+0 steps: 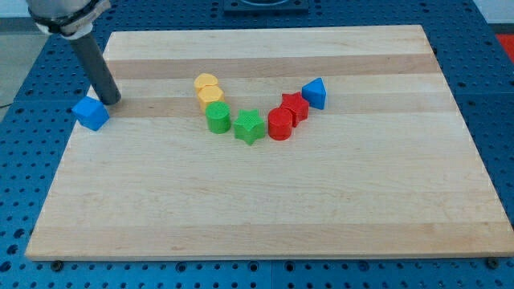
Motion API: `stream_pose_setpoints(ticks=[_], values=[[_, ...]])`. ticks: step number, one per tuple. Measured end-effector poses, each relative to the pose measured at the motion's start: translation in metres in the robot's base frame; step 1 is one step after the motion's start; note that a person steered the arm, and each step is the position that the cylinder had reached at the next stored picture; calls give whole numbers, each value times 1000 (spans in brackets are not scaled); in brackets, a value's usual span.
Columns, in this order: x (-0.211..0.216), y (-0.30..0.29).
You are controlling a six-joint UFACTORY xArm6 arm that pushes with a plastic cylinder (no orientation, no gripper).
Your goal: Separate the red blocks
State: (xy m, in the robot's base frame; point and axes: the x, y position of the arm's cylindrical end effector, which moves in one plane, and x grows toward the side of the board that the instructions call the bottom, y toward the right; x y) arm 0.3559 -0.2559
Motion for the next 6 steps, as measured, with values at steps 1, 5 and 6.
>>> stream_pose_setpoints(ticks=[1,5,6], values=[[-49,44],[40,404],[74,392]])
